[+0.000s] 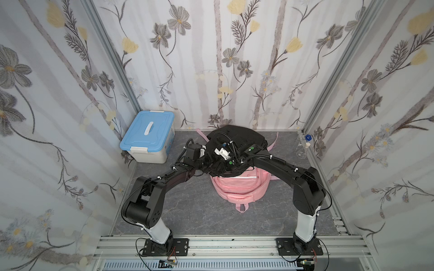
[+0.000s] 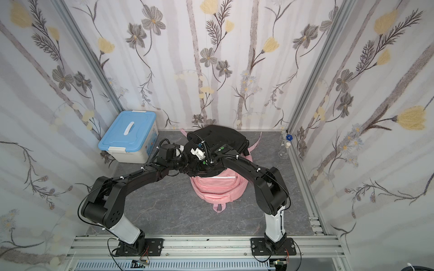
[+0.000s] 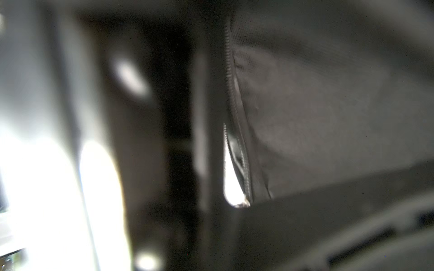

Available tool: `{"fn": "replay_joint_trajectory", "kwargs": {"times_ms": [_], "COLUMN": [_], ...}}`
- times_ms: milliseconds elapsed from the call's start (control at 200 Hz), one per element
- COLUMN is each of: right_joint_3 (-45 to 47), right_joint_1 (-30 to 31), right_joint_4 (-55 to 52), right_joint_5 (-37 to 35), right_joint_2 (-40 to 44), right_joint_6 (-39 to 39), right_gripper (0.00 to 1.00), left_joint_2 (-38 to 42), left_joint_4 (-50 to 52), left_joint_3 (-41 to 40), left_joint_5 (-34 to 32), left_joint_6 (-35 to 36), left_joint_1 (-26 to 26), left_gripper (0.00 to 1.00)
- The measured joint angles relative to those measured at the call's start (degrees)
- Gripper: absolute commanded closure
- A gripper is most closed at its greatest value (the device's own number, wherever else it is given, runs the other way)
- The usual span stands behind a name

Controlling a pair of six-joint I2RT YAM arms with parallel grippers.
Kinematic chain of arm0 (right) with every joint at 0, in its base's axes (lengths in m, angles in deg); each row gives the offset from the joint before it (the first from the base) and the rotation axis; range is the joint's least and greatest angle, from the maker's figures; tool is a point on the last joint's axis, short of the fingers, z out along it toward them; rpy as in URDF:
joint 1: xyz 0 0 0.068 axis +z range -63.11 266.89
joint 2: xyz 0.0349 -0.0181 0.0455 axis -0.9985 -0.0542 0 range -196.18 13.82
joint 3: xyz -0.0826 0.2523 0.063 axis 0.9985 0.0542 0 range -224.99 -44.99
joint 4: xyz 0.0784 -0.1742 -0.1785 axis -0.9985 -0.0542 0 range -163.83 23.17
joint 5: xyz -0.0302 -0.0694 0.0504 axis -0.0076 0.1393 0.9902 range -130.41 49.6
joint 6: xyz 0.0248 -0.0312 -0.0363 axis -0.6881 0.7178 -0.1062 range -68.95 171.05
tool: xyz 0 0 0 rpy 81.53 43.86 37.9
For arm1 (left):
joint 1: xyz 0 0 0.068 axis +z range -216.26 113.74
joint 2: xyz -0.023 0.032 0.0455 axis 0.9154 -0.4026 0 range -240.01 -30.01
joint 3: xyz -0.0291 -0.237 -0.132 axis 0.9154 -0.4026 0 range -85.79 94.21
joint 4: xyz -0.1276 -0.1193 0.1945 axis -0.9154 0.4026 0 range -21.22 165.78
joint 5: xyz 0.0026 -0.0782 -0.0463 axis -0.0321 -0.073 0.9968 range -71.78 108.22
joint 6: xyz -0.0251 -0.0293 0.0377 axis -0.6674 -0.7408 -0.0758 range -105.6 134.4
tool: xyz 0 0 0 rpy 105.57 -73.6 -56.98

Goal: Zip up the backpack
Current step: Zip the zipper on the backpack.

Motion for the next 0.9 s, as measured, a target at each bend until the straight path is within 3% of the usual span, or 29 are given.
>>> {"fn": "replay_joint_trajectory", "kwargs": {"times_ms": [550, 899], "right_joint_3": [13.92, 15.87], "right_joint_1": [-9.66, -11.65], "right_joint_4": [-5.35, -7.04], "right_joint_5": [1.53, 0.72], "right_joint_2": [11.82, 13.68], "right_joint_6": [3.96, 4.98], "right_gripper": [1.0, 1.0], "left_joint_2": [-3.72, -8.07], "left_joint_4": [-3.72, -10.21], "left_joint_3": [1.27, 2.23], "left_joint_5": [1.97, 4.74], "left_joint_6": [-0.11, -2.23], "left_joint_1": [2.43, 2.97], "left_gripper": [0.13, 0.6]}}
